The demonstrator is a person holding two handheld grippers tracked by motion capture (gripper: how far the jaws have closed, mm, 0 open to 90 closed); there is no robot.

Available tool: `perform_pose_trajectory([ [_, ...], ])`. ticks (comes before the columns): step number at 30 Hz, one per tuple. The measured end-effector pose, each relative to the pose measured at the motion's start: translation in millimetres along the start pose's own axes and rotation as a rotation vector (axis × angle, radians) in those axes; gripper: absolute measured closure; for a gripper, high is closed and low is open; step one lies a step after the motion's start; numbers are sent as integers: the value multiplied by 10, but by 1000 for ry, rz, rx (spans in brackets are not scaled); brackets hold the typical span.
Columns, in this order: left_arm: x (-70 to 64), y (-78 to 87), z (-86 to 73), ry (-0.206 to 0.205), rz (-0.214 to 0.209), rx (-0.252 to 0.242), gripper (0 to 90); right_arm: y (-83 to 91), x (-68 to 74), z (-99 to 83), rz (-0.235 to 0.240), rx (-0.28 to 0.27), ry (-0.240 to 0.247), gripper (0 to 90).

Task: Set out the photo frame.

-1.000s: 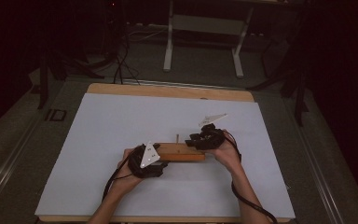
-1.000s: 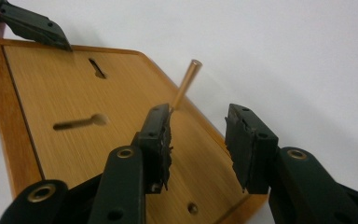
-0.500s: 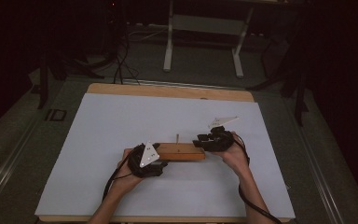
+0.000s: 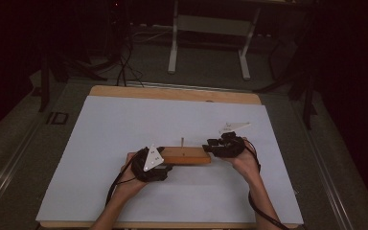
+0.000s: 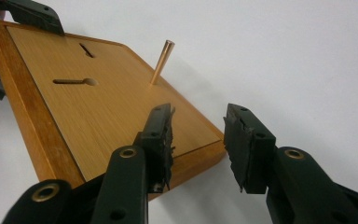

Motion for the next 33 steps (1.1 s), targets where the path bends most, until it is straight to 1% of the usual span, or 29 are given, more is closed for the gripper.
perform_pose_trajectory([
  [11,5,0,6,3,2,-2,345,20,-33,-84,-7,-3,-11,614],
  [16,9,0,11,8,3,-4,345,65,-62,-128,3,-20,-35,613],
  [21,13,0,15,14,4,-6,345,77,-87,-204,-8,-6,-30,611],
  [25,16,0,18,17,5,-8,346,76,-97,-268,-4,2,-32,606],
  [30,25,1,21,18,8,-8,346,36,-83,-353,-2,26,-12,600],
  [33,30,1,25,21,7,-10,346,3,-47,-400,18,43,6,601],
])
Point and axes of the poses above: each handheld gripper's, and its own axes: y roughly backward along the jaws, z roughly out of its top, x roughly to its left, the point moved 10 cm from there along -y, roughly forward along the jaws, and after that the axes turned 10 degrees about x, right-handed, at the moved point
